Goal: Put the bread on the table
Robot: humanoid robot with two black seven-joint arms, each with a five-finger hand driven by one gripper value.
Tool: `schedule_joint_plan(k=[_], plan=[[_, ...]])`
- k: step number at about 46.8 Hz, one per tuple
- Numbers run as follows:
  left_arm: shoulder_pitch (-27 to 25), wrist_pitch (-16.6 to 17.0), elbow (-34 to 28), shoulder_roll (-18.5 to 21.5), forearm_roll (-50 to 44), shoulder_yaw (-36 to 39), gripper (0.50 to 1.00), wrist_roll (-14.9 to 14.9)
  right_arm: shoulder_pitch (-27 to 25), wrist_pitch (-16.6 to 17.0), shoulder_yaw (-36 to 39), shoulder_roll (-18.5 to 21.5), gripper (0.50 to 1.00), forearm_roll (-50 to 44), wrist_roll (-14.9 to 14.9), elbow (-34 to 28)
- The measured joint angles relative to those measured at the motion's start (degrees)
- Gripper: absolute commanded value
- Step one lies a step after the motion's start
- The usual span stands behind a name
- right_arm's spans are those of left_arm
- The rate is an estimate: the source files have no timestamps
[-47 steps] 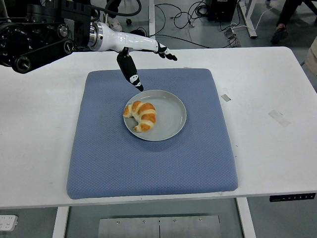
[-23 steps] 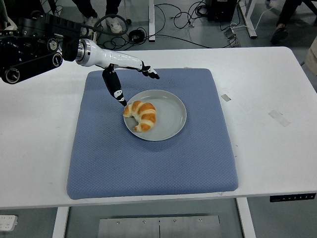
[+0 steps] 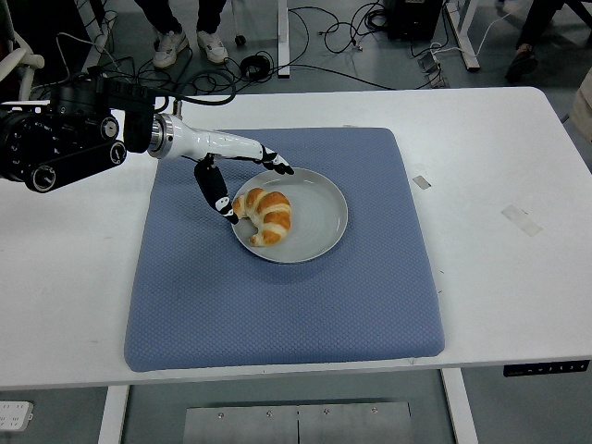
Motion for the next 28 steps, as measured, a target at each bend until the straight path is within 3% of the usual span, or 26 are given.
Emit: schedule_joint_plan(k=[28], plan=[[4.5, 2.33, 3.96, -3.77, -0.86, -0.67, 0.921, -0.1, -0.01, 0.0, 0.02, 0.0, 1.0, 0.02, -0.05, 0.0]])
